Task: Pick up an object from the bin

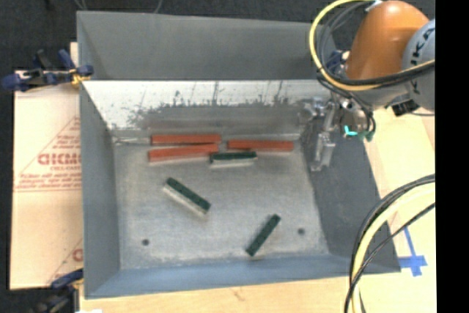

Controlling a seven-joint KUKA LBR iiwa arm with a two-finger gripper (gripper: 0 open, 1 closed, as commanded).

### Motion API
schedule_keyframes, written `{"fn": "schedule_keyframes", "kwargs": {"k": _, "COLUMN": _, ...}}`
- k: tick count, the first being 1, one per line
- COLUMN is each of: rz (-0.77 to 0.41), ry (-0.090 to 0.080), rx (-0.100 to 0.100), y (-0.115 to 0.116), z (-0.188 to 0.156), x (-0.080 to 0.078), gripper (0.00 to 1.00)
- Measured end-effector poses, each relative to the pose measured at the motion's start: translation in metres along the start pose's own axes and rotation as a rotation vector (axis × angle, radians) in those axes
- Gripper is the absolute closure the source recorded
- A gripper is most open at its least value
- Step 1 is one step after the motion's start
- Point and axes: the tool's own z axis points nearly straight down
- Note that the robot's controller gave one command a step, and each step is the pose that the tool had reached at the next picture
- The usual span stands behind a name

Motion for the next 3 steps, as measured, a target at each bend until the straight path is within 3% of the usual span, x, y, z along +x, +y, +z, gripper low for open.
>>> {"fn": "schedule_keyframes", "kwargs": {"k": 1, "rz": -0.029, "ry": -0.003, "rx": 0.000, "y": 0.023, "z": 0.091, "x": -0.008, "gripper": 0.00}}
{"fn": "schedule_keyframes", "kwargs": {"k": 2, "rz": -0.029, "ry": -0.010, "rx": 0.002, "y": 0.021, "z": 0.085, "x": -0.010, "gripper": 1.00}}
{"fn": "schedule_keyframes", "kwargs": {"k": 3, "rz": -0.239, "ry": -0.016, "rx": 0.004, "y": 0.033, "z": -0.104, "x": -0.004, "gripper": 1.00}}
